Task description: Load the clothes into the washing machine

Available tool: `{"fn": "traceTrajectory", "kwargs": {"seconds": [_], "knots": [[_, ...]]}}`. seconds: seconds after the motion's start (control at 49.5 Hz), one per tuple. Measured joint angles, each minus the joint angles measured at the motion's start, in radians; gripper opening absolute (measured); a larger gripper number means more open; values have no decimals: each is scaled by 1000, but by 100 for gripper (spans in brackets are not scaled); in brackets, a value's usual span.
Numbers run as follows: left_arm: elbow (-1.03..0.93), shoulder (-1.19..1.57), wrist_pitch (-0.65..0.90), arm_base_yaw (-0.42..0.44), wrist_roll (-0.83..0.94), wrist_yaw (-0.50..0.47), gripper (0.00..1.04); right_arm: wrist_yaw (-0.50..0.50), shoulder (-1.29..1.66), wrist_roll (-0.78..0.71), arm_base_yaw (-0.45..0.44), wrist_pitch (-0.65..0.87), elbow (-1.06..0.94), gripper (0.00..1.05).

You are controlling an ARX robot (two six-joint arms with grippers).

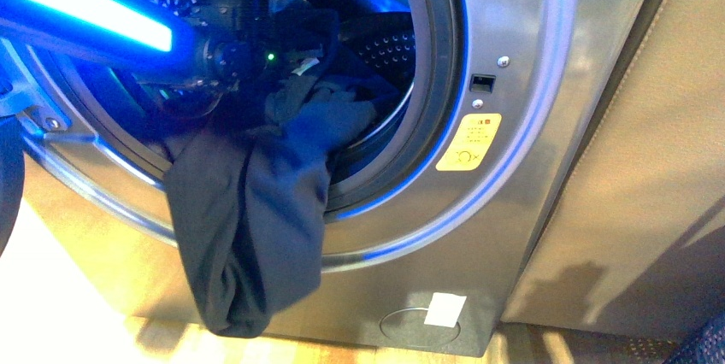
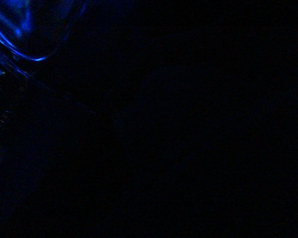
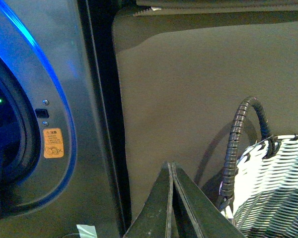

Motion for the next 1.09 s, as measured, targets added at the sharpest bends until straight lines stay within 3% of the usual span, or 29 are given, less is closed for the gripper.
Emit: {"fn": "traceTrajectory", "kwargs": {"seconds": [0.303,0.525,0.909,1.051,1.091], "knots": [[303,161,-169,2,64,-51,13,0,0,0,0,0,0,2],[348,182,-201,5,58,-26,14,0,0,0,0,0,0,2],[-251,-138,104,5,54,33,72,0,0,0,0,0,0,2],[-504,-257,229,4,59,56,100,0,0,0,0,0,0,2],[-560,-280,258,4,59,65,98,0,0,0,0,0,0,2]]}}
